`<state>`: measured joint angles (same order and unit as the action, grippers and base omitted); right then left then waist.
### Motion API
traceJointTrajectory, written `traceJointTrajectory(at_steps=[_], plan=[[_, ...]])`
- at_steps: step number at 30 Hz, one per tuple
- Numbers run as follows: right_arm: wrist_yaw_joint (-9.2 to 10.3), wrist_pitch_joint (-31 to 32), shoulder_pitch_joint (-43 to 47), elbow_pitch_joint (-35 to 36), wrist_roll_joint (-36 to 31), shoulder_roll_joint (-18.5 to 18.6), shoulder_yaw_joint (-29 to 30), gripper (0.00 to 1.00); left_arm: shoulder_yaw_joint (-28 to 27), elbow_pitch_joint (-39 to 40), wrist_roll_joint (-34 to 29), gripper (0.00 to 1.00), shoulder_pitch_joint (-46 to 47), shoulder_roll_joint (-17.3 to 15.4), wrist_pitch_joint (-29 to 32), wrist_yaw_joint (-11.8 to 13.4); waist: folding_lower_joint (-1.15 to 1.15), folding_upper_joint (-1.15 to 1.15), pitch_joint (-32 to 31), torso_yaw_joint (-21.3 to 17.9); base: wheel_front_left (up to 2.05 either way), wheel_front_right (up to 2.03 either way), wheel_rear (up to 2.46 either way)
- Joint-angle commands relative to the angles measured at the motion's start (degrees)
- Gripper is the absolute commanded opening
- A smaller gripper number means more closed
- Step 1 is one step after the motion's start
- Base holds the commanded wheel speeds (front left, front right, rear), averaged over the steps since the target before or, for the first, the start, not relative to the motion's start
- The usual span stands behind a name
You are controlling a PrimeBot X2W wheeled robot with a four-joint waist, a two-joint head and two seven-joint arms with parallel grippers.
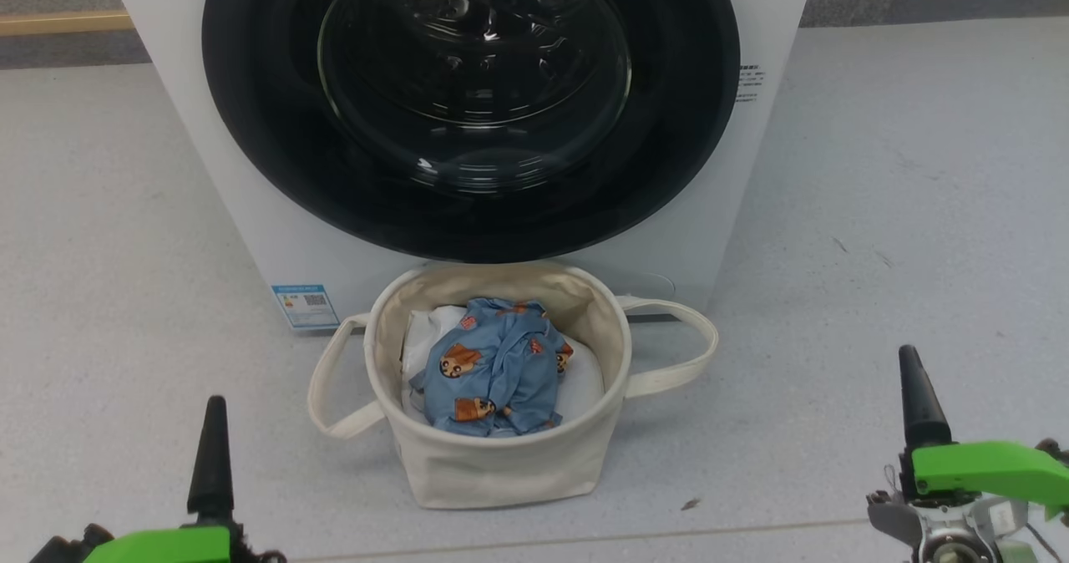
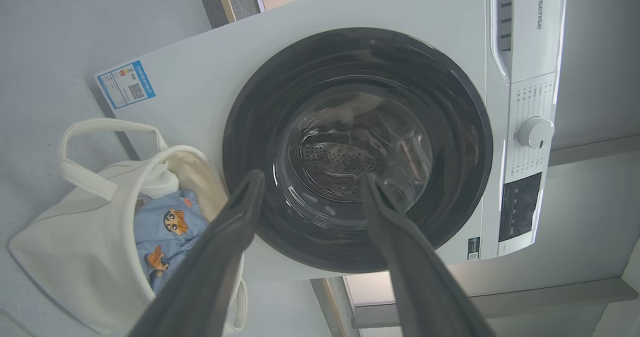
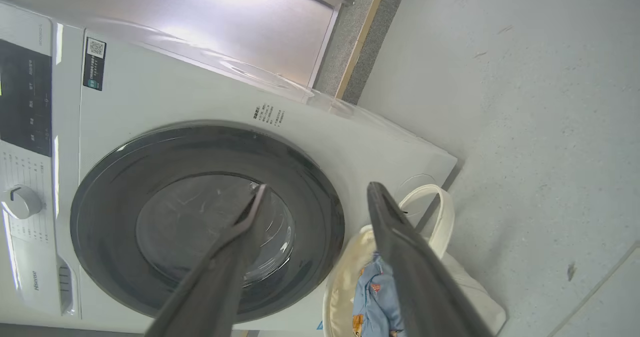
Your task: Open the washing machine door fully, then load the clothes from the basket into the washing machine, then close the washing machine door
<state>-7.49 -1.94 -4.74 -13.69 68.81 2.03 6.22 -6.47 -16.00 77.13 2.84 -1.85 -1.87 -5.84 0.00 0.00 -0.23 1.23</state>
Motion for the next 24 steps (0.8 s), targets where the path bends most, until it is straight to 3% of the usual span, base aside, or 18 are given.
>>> traceJointTrajectory(at_steps=[1,24], plan=[[0.00,-0.6,-3.7,2.6,-1.7,0.5,-0.7,1.00,-1.2,2.6,-1.3,1.00,3.0,-0.6,-0.7,0.1,0.00,0.00,0.0,0.0,0.00,0.00,0.00],[0.00,-4.4,-8.0,4.5,-25.4,0.6,-2.9,1.00,3.4,11.7,-29.6,1.00,3.8,-0.8,-4.5,6.0,0.00,0.00,0.2,0.2,0.00,0.00,0.00]])
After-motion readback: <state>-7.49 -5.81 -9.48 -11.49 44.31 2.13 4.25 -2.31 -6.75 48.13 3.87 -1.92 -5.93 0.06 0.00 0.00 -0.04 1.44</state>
